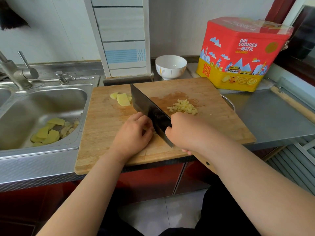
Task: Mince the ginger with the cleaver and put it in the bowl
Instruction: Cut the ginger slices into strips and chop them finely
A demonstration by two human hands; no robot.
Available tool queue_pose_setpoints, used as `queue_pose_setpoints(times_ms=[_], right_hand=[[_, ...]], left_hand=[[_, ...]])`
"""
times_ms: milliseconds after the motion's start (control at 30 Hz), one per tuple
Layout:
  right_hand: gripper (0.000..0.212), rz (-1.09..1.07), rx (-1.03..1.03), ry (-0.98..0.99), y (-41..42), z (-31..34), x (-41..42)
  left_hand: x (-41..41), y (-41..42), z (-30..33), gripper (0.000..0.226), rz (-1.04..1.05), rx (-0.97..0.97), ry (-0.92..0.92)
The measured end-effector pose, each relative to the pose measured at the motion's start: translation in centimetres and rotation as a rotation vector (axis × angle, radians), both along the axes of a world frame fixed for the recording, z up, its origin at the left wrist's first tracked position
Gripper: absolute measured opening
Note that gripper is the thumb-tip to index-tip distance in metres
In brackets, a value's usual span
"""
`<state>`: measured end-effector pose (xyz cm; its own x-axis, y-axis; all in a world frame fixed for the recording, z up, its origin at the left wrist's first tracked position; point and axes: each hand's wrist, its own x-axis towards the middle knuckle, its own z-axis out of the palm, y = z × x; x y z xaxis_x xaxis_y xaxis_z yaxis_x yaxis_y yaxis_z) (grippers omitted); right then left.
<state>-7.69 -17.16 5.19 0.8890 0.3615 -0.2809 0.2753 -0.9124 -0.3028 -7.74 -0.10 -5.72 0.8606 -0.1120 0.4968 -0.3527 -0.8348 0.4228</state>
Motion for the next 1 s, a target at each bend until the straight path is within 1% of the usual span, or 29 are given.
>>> queue_pose_setpoints(times_ms=[100,167,200,267,333,467,600,667,767,900,1000], right_hand=[[0.024,-0.008,-0.01,0.003,0.1,-0.2,0.0],[0.019,-0.044,0.037,0.04,-0.6,-0.4,0.5],[0.022,-0.07,0.068,0.063,-0.9,-0.3,0.7],[0.036,-0.096,0.102,0.092,-1.5,-0.2,1.1],[0.042,-0.092,0.122,0.093,-1.8,0.1,1.2],[0.038,-0.051,0.129,0.049,-2.0,0.9,0.5],[0.024,-0.002,0.09,-0.002,-1.4,1.3,-0.4],[0.024,0.008,0.054,-0.023,-1.0,1.3,-0.6],[0.026,0.001,0.007,-0.026,-0.5,1.1,-0.8],[0.016,0.0,-0.028,-0.009,0.2,0.6,-0.6],[0.016,0.002,-0.039,0.014,0.6,0.1,-0.5]], left_hand=[[0.0,0.0,0.0,0.005,0.006,-0.004,0.002],[-0.1,0.0,0.1,0.006,0.008,-0.004,0.002],[-0.2,0.0,0.2,0.007,0.009,-0.007,0.004],[-0.3,-0.1,0.3,0.007,0.01,-0.012,0.007],[-0.4,0.0,0.4,0.007,0.019,-0.023,-0.009],[-0.6,0.1,0.4,0.007,0.043,-0.043,-0.028],[-0.7,0.1,0.2,0.005,0.037,-0.041,0.002],[-0.6,0.1,0.2,0.005,0.031,-0.039,0.004],[-0.5,0.3,0.0,0.004,0.021,-0.032,0.013],[-0.4,0.4,-0.2,0.004,0.018,-0.027,0.025],[-0.4,0.4,-0.2,0.004,0.032,-0.004,0.033]])
